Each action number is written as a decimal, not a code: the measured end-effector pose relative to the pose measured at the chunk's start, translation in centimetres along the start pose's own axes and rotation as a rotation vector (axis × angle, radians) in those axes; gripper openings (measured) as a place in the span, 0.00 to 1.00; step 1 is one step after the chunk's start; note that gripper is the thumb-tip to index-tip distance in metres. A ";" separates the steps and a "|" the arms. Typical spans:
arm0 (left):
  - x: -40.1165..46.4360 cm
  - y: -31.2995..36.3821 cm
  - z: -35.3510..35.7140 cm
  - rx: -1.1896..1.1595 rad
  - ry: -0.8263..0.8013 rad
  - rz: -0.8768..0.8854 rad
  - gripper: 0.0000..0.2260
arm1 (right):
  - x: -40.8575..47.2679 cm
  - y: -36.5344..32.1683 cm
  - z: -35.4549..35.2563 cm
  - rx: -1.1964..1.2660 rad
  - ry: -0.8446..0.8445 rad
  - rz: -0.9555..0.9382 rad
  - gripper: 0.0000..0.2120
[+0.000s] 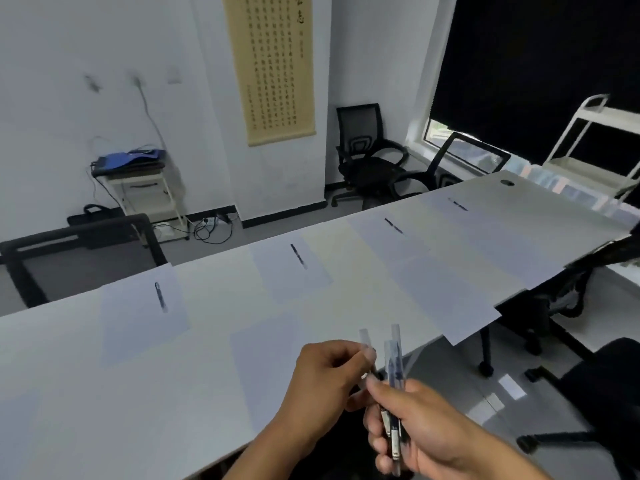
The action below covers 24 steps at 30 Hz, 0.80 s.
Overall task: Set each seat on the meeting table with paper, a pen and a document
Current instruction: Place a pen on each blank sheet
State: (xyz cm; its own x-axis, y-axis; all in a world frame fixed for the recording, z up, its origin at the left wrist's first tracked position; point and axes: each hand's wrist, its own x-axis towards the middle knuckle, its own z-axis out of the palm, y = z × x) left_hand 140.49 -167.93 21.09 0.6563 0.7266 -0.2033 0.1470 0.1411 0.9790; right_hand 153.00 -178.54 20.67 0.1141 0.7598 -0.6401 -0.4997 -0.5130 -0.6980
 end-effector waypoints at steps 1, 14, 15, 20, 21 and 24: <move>0.7 -0.2 0.0 -0.011 0.013 -0.019 0.18 | 0.6 -0.3 -0.1 0.005 0.004 0.010 0.18; 7.9 -7.3 -3.7 0.157 0.456 -0.326 0.13 | 13.2 -0.7 -3.3 -0.187 -0.117 0.319 0.24; 8.4 -7.8 -3.8 0.173 0.487 -0.354 0.13 | 14.1 -0.6 -3.6 -0.205 -0.131 0.343 0.23; 11.7 -10.7 -5.5 0.302 0.579 -0.475 0.14 | 17.3 -0.1 -4.9 -0.317 -0.136 0.364 0.20; 12.2 -11.1 -6.0 0.331 0.590 -0.491 0.15 | 17.6 0.0 -5.2 -0.323 -0.132 0.359 0.20; 14.4 -13.1 -7.1 0.428 0.602 -0.542 0.16 | 19.0 0.1 -6.3 -0.319 -0.133 0.369 0.21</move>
State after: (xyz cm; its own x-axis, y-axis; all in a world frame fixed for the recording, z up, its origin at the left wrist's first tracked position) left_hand 142.78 -154.55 5.43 -0.0616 0.8782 -0.4743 0.6632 0.3912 0.6381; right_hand 160.51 -166.67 6.42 -0.1419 0.5382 -0.8308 -0.1962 -0.8379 -0.5093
